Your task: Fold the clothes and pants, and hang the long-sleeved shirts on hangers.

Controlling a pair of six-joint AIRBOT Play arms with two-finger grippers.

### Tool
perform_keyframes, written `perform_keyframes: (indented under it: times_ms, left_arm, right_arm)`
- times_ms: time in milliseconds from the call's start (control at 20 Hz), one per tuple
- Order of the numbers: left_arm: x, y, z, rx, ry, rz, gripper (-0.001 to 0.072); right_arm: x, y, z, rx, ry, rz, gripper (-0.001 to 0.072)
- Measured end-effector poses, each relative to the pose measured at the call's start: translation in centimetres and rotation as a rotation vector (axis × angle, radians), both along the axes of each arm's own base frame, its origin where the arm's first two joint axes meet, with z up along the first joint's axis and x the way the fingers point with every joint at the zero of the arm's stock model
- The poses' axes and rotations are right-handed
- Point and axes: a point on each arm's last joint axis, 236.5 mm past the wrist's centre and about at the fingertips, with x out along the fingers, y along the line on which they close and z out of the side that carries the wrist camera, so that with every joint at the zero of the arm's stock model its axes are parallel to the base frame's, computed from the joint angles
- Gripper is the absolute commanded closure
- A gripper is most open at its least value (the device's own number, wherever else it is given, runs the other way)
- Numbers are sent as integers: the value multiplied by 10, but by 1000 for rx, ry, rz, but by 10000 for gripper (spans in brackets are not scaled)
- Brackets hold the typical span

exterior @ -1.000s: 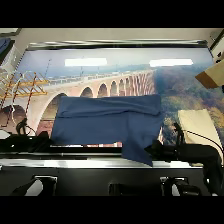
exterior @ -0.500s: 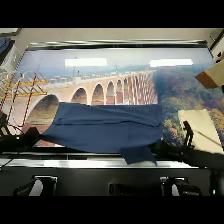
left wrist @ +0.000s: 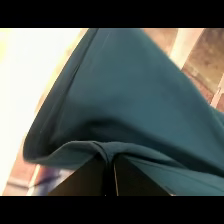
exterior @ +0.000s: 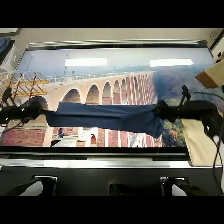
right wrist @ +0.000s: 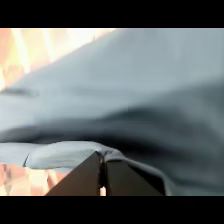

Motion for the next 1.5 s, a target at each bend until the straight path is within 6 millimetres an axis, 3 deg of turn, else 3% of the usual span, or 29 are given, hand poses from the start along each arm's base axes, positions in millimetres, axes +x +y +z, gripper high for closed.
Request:
perform_keyframes:
  times_ms: [150,300,350,400,450,500,550,600,700,800,850,1000,1100,1300,1500]
  left_arm:
    - [38,-7,-14,53,10,-73,695]
    - [65,-17,-33,101,27,-139,695]
    - [70,-21,-40,109,40,-158,694]
    - [73,-25,-48,118,52,-175,679]
    - [75,-29,-56,126,65,-191,587]
    - [76,-31,-61,137,75,-202,422]
    - [77,-33,-64,145,82,-206,218]
    - [78,-34,-63,155,84,-212,150]
    - [79,-32,-53,191,83,-235,150]
    - [77,-25,-34,241,83,-254,149]
    - [75,-21,-23,269,85,-261,149]
    - [69,-6,17,346,74,-252,148]
    - [63,1,43,378,59,-235,35]
    - [45,6,78,397,51,-197,26]
    - [33,8,91,400,62,-184,26]
  right_arm:
    - [32,-8,-11,-14,1,-15,686]
    - [45,-12,-30,-21,32,-22,684]
    - [46,-13,-37,-22,47,-23,667]
    - [47,-14,-45,-21,63,-24,577]
    - [48,-14,-50,-21,77,-24,476]
    - [48,-14,-55,-20,88,-24,297]
    - [46,-14,-57,-15,100,-20,204]
    - [43,-15,-56,-5,116,-8,146]
    - [38,-27,-45,14,129,12,99]
    - [34,-54,-32,25,128,2,69]
    - [30,-73,-30,29,136,-16,26]
    - [10,-105,-38,69,198,-12,21]
    - [0,-109,-48,99,230,18,21]
    - [-3,-109,-68,164,251,45,21]
    - [-3,-101,-84,208,264,56,23]
